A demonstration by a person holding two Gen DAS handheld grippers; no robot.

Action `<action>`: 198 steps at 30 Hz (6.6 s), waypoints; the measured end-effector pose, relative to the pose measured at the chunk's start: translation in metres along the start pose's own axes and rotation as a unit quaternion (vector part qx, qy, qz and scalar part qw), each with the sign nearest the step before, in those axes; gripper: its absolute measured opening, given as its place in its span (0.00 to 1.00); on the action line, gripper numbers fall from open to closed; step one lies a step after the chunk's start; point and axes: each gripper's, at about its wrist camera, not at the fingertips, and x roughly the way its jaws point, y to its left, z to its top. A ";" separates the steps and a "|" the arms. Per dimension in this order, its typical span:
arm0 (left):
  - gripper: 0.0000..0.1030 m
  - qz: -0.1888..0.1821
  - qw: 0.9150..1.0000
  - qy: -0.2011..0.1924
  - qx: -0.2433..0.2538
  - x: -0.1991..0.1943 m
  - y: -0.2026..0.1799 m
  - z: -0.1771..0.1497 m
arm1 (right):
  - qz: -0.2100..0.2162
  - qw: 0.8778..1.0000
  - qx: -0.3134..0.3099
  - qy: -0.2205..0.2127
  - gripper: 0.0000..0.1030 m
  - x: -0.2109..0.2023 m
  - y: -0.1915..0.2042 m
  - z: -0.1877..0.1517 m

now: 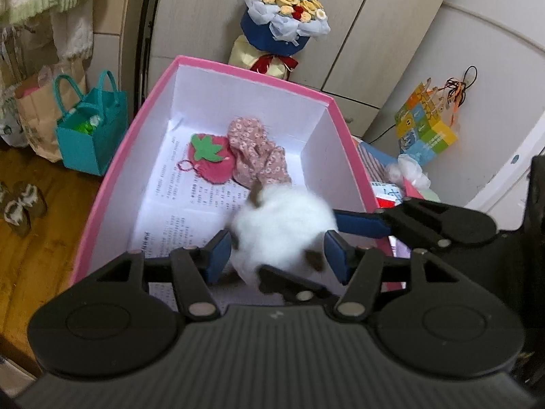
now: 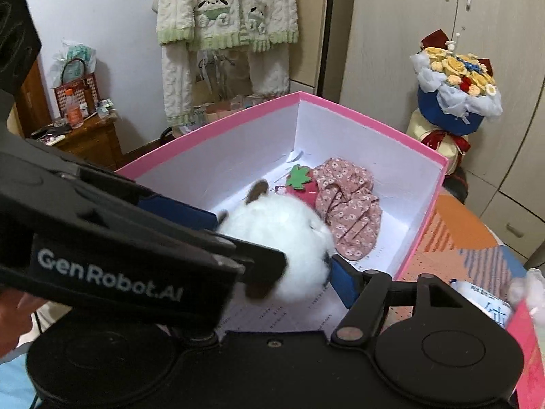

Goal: Organize soft objects
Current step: 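Carry the white plush ball into the pink box and release it, then withdraw the left tool from the box toward the lilac plush, then grasp the lilac plush with the left tool and lift it, then carry the lilac plush into the pink box and open the left tool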

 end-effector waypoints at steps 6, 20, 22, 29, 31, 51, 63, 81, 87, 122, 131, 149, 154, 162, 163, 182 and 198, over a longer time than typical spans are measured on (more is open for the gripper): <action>0.65 0.042 0.997 -0.044 0.050 -0.035 -0.006 -0.002 | -0.017 1.000 -0.020 -0.004 0.75 -0.022 0.009 -0.003; 0.82 0.067 0.976 -0.100 0.181 -0.132 -0.058 -0.027 | -0.031 0.997 -0.050 -0.047 0.78 -0.100 0.028 -0.015; 0.83 0.067 0.972 -0.111 0.195 -0.145 -0.067 -0.032 | -0.030 0.997 -0.049 -0.053 0.78 -0.112 0.027 -0.018; 0.87 0.031 0.968 -0.119 0.218 -0.177 -0.090 -0.048 | -0.010 0.995 -0.034 -0.091 0.81 -0.161 0.009 -0.051; 0.88 0.017 0.967 -0.109 0.228 -0.179 -0.098 -0.055 | -0.013 0.995 -0.015 -0.102 0.85 -0.169 0.000 -0.069; 0.92 -0.093 0.939 -0.030 0.330 -0.107 -0.190 -0.116 | -0.054 0.990 0.038 -0.122 0.87 -0.202 -0.060 -0.183; 0.89 -0.122 0.961 0.000 0.248 0.001 -0.201 -0.085 | -0.070 0.991 0.054 -0.096 0.87 -0.146 -0.107 -0.196; 0.59 -0.057 0.974 0.016 0.219 0.127 -0.226 -0.030 | -0.031 0.986 0.147 -0.073 0.87 -0.057 -0.171 -0.165; 0.58 -0.052 0.978 0.048 0.196 0.147 -0.228 -0.020 | -0.035 0.985 0.154 -0.064 0.86 -0.042 -0.177 -0.163; 0.58 -0.069 0.981 0.091 0.156 0.171 -0.199 -0.025 | -0.060 0.990 0.115 -0.061 0.51 -0.032 -0.161 -0.168; 0.54 -0.083 0.980 0.103 0.146 0.155 -0.200 -0.032 | -0.063 0.986 0.139 -0.072 0.47 -0.051 -0.150 -0.173; 0.55 -0.083 0.978 0.091 0.167 0.097 -0.203 -0.033 | -0.032 0.983 0.154 -0.097 0.47 -0.087 -0.127 -0.166; 0.55 -0.073 0.980 0.088 0.161 0.081 -0.199 -0.037 | -0.022 0.984 0.151 -0.095 0.47 -0.095 -0.115 -0.165; 0.55 -0.087 0.979 0.098 0.153 0.056 -0.192 -0.063 | -0.004 0.986 0.159 -0.056 0.47 -0.112 -0.094 -0.173; 0.55 -0.089 0.980 0.101 0.149 0.054 -0.190 -0.066 | -0.002 0.986 0.158 -0.051 0.47 -0.114 -0.091 -0.174; 0.55 -0.095 0.989 0.074 0.087 -0.066 -0.132 -0.090 | 0.085 0.990 0.107 -0.035 0.47 -0.161 -0.008 -0.137; 0.56 -0.030 0.998 -0.043 0.031 -0.120 -0.061 -0.026 | 0.145 0.979 0.085 -0.113 0.47 -0.131 0.018 -0.041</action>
